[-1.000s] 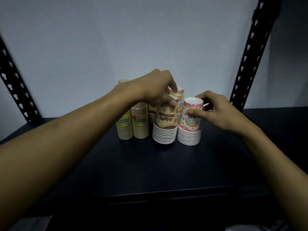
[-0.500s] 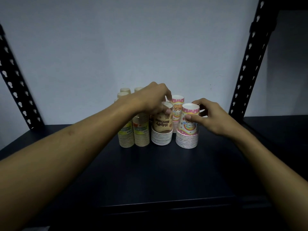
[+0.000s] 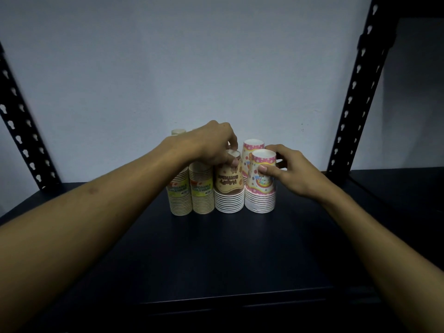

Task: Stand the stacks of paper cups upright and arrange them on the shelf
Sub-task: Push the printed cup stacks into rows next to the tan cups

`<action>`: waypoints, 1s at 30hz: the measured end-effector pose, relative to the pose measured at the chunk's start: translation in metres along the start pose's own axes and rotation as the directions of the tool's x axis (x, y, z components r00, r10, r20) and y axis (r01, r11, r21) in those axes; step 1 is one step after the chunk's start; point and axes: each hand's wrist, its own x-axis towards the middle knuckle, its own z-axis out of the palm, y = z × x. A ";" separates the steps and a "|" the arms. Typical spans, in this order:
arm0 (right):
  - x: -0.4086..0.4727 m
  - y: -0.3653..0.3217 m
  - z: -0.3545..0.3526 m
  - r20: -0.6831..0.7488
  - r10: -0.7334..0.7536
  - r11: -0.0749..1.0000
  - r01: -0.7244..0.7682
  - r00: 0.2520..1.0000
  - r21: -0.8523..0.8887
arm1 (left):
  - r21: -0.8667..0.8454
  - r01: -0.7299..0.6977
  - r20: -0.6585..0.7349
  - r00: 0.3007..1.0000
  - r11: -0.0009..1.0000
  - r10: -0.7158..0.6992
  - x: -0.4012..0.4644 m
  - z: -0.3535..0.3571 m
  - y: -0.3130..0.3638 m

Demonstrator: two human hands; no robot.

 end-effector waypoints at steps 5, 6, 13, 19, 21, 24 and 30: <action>0.000 0.001 0.000 0.015 -0.001 1.000 0.001 1.000 0.013 | -0.008 0.018 0.001 1.000 1.000 -0.018 -0.001 0.001 0.001; 0.000 0.001 0.000 0.019 -0.003 1.000 0.003 1.000 0.017 | -0.007 0.020 -0.002 1.000 1.000 -0.020 -0.002 0.002 0.001; 0.000 0.001 0.001 0.009 0.028 0.998 -0.029 1.000 0.055 | -0.023 0.031 -0.013 0.999 0.999 -0.031 -0.004 0.003 0.002; -0.002 0.001 0.003 0.002 0.009 0.998 -0.009 1.000 0.065 | -0.030 0.031 -0.021 0.999 0.999 -0.032 -0.005 0.004 0.002; -0.002 0.001 0.003 0.006 0.009 0.998 -0.009 1.000 0.067 | -0.033 0.032 -0.021 0.999 0.999 -0.033 -0.005 0.004 0.002; -0.003 0.002 0.003 0.005 -0.003 0.997 0.002 1.000 0.075 | -0.027 0.031 -0.016 0.999 0.999 -0.032 -0.004 0.005 0.002; -0.005 0.002 0.005 -0.005 -0.027 0.998 0.028 1.000 0.063 | -0.011 0.026 -0.027 0.999 1.000 -0.026 -0.004 0.008 0.001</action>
